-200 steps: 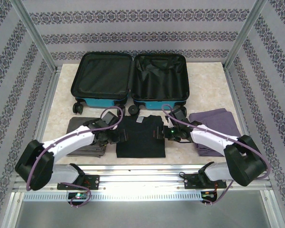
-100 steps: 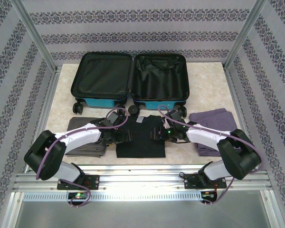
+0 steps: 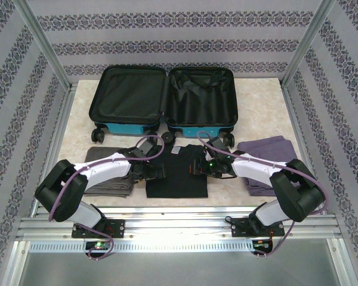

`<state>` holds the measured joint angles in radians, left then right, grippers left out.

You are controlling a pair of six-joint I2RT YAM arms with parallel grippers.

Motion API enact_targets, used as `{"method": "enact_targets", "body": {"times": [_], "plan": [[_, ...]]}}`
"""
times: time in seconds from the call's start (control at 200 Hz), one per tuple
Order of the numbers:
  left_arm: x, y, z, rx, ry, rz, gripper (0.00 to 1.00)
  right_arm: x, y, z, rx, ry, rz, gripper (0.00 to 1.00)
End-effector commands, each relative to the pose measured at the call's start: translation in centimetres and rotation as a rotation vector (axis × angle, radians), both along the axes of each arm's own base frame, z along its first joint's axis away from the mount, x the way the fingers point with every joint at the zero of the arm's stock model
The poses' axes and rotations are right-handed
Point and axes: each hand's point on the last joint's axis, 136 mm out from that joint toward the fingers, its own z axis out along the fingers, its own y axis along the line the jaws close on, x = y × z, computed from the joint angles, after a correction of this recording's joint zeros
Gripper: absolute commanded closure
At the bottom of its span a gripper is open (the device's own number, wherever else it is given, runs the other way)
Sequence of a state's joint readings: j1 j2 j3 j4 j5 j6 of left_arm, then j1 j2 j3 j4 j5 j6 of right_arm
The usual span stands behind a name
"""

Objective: Pack the luggage

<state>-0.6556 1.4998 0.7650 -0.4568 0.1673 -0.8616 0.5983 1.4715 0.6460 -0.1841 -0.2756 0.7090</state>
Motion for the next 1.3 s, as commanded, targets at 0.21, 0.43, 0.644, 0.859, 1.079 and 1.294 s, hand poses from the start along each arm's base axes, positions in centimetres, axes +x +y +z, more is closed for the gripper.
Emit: {"method": "enact_targets", "body": {"times": [0.21,0.43,0.644,0.859,1.079,1.294], "plan": [[2.4,-8.4,3.4,-0.341,-0.153,-0.131,0.14,-1.1,4.4,0.8,0.155,0.012,0.115,0.49],[2.5,-8.9,4.3,-0.408,-0.202,-0.12,0.2,-1.4,4.9,1.3,0.176,-0.001,0.136,0.59],[2.5,-9.2,4.4,-0.416,-0.216,-0.128,0.36,-1.5,5.0,1.5,0.179,-0.013,0.14,0.68],[2.4,-9.2,5.0,-0.411,-0.23,-0.147,0.69,-1.5,4.9,1.6,0.175,-0.029,0.14,0.89],[1.7,-8.1,5.3,-0.364,-0.222,-0.152,0.95,-1.1,4.1,3.1,0.123,-0.085,0.156,1.0],[1.7,-6.8,10.0,-0.335,-0.307,-0.17,1.0,-0.5,3.8,8.1,0.114,-0.19,0.205,1.0]]}}
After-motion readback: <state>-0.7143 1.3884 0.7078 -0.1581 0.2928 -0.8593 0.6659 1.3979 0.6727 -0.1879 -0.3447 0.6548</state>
